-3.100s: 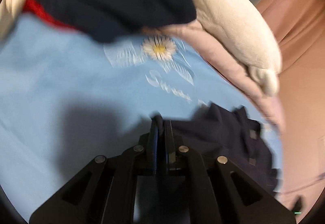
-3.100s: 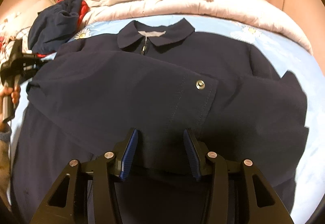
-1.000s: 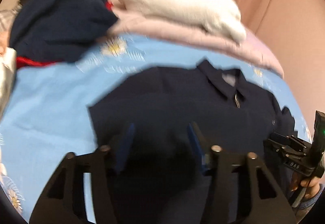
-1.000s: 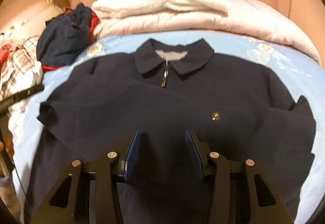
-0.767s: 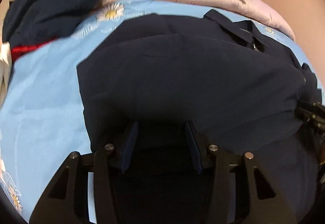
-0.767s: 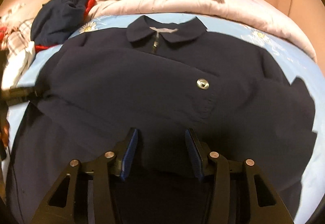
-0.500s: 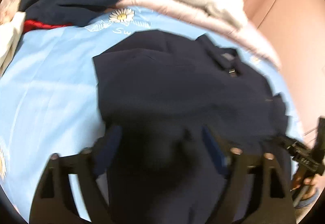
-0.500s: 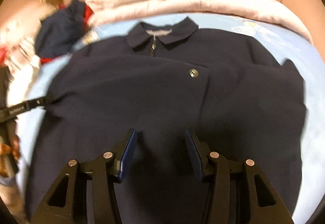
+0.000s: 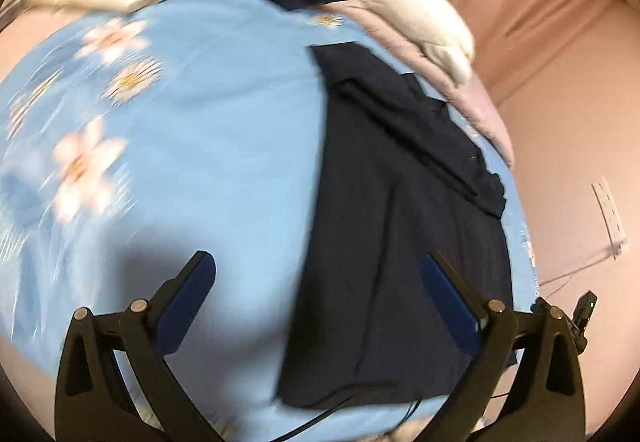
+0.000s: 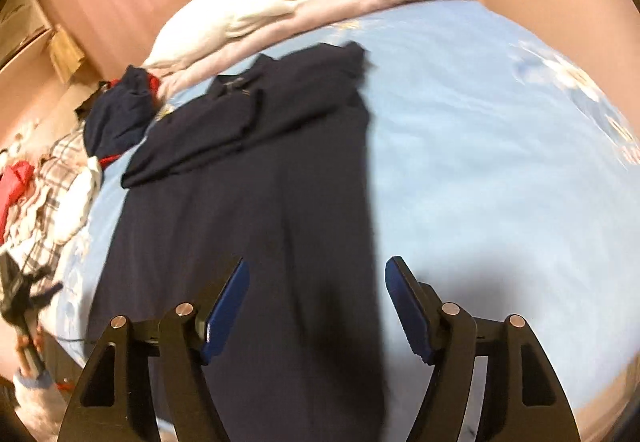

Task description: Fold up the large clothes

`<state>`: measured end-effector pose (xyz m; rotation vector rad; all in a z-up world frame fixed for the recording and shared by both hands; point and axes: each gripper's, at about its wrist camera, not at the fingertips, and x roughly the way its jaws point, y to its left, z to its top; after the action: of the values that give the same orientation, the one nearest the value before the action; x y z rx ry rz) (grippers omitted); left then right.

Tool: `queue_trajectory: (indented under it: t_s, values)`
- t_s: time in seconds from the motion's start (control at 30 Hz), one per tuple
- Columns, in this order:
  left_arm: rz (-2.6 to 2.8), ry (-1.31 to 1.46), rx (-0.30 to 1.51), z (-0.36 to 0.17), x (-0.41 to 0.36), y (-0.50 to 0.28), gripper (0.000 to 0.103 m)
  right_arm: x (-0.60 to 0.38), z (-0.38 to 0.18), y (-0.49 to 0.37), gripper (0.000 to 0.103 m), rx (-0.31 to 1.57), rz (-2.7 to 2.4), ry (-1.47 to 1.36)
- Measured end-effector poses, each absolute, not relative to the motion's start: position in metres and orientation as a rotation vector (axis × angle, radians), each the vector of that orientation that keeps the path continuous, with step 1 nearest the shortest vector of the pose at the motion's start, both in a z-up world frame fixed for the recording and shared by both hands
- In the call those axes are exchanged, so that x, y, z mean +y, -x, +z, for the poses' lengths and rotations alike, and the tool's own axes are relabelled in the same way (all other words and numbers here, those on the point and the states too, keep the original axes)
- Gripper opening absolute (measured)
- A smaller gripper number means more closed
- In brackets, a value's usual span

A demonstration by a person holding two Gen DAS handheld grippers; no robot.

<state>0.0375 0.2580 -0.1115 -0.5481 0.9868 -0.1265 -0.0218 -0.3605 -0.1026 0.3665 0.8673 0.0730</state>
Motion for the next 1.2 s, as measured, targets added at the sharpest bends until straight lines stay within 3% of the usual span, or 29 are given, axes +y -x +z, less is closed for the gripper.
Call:
queue_trajectory:
  t_s: [0.3, 0.7, 1.2]
  values:
    - [-0.084, 0.666, 0.867, -0.085, 0.293, 0.053, 0.103, -0.384, -0.123, 0.058, 0.071, 0.872, 0.097, -0.458]
    - [-0.314, 0.735, 1.020, -0.160, 0.222, -0.006, 0.103, -0.369, -0.163, 0.061, 0.071, 0.949, 0.142, -0.504]
    - [-0.498, 0.839, 1.103, -0.202, 0.201, -0.085, 0.102, -0.344, -0.168, 0.028, 0.077, 0.976, 0.290, -0.489]
